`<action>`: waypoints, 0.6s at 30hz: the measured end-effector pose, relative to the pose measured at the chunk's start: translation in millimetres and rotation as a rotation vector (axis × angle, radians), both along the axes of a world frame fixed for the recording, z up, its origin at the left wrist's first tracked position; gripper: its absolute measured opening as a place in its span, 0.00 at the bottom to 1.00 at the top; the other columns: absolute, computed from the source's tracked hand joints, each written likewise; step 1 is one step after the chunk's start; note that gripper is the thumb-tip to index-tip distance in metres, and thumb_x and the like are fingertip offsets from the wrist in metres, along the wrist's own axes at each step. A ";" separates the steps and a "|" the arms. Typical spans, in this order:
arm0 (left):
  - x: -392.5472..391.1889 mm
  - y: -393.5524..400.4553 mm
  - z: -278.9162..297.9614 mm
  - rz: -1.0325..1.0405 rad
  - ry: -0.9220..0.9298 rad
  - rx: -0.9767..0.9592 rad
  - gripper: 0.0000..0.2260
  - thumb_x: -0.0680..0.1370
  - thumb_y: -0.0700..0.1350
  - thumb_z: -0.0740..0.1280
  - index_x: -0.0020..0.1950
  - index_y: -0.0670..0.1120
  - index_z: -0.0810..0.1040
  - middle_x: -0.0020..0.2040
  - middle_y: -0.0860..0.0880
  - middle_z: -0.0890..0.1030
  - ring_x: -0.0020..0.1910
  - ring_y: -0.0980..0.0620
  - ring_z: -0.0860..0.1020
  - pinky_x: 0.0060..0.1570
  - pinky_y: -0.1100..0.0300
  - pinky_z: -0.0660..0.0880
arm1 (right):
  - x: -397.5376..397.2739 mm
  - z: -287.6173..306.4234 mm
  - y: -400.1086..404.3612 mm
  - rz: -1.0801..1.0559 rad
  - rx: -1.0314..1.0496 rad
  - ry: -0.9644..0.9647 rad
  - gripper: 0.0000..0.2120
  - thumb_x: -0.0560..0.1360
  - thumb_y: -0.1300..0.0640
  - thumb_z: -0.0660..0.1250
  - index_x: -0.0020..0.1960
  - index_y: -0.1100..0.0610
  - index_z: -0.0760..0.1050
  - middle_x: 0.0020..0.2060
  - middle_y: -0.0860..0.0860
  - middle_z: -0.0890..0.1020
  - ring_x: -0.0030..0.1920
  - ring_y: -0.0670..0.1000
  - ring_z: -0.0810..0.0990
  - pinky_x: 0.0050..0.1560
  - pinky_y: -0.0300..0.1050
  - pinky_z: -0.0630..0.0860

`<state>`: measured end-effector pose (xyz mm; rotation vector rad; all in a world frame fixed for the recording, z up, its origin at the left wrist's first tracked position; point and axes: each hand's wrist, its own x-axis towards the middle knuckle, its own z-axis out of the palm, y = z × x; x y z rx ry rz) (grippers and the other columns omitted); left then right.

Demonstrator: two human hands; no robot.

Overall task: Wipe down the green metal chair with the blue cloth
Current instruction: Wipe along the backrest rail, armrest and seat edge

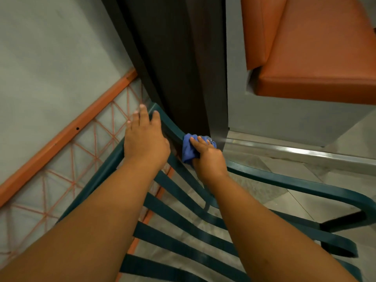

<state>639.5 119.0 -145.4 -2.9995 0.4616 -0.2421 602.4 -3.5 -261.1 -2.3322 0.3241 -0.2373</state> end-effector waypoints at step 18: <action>-30.2 68.2 32.2 0.036 0.284 -0.823 0.28 0.78 0.35 0.59 0.76 0.52 0.57 0.69 0.51 0.69 0.56 0.61 0.68 0.43 0.72 0.63 | 43.3 93.1 70.2 0.241 0.131 -0.386 0.19 0.75 0.63 0.60 0.64 0.54 0.75 0.70 0.53 0.70 0.74 0.56 0.60 0.74 0.49 0.53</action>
